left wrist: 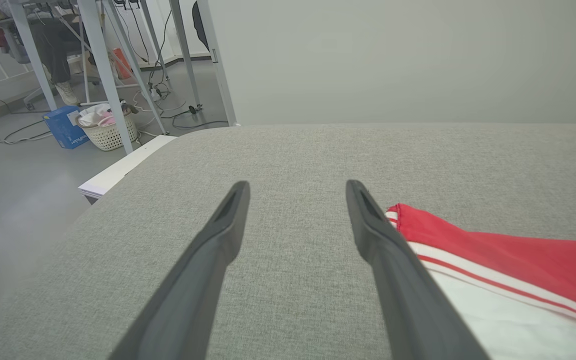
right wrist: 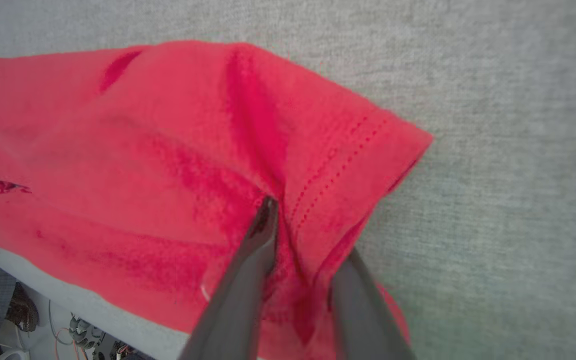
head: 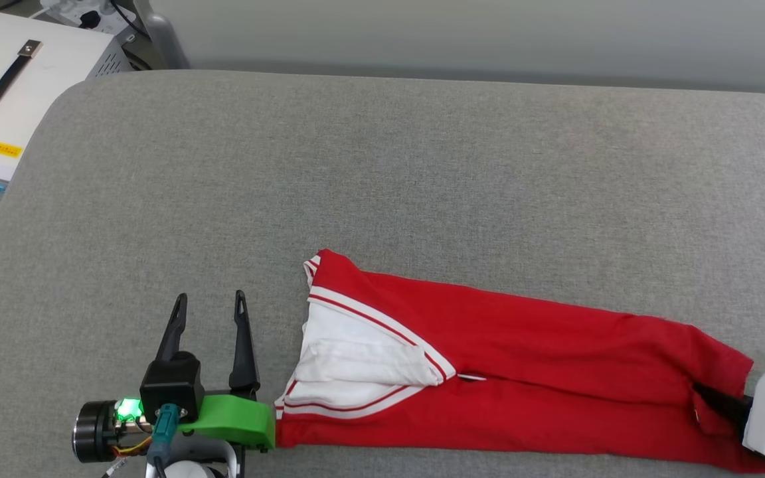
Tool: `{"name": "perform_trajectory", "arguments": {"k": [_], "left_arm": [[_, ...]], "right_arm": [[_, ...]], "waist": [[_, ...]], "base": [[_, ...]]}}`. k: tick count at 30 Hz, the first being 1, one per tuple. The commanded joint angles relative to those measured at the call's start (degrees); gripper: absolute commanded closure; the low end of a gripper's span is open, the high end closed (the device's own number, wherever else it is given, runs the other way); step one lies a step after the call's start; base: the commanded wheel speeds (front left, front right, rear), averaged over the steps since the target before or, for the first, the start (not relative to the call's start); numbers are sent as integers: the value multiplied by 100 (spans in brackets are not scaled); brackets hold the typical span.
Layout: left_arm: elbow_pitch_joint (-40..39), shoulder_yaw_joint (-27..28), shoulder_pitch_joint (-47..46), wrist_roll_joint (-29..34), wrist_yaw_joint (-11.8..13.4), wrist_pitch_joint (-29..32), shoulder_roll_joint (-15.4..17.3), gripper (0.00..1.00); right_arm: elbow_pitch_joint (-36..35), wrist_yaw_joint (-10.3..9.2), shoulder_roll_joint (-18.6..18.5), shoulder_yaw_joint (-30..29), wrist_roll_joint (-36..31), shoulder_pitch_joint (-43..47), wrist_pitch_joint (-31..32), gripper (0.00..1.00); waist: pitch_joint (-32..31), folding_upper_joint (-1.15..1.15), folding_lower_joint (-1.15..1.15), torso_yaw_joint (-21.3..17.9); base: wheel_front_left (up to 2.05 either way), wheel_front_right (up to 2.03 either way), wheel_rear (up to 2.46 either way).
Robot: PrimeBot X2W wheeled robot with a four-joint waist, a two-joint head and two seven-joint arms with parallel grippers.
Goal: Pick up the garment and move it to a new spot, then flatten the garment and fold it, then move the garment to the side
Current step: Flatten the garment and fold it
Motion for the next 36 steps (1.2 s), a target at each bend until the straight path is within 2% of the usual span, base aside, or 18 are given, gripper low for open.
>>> {"name": "perform_trajectory", "arguments": {"k": [1,12,18,23,27,36], "left_arm": [[7,102,106,117,-70,-33,-69,0],[45,503,269,555,-484,-33,-360,0],[84,615,308,705,-668,-34,-441,0],[102,649,384,798,-777,-34,-486,0],[98,685,470,840,-835,-34,-516,0],[56,740,573,913,-911,-34,-592,0]], "right_arm": [[123,-2,125,173,28,118,12,100],[464,-2,-344,66,-88,9,-368,100],[953,-2,-662,-172,-333,-166,-702,100],[1095,-2,-784,-122,-346,-150,-615,100],[614,-2,-796,40,-141,14,-419,100],[-1280,-2,-860,294,62,181,-89,100]], "waist": [[-51,0,0,-29],[-278,0,0,-87],[-398,0,0,-60],[-521,0,0,-38],[-617,0,0,-49],[-669,0,0,-81]], "base": [[0,0,0],[0,0,0],[0,0,0],[0,0,0],[0,0,0],[0,0,0]]}}
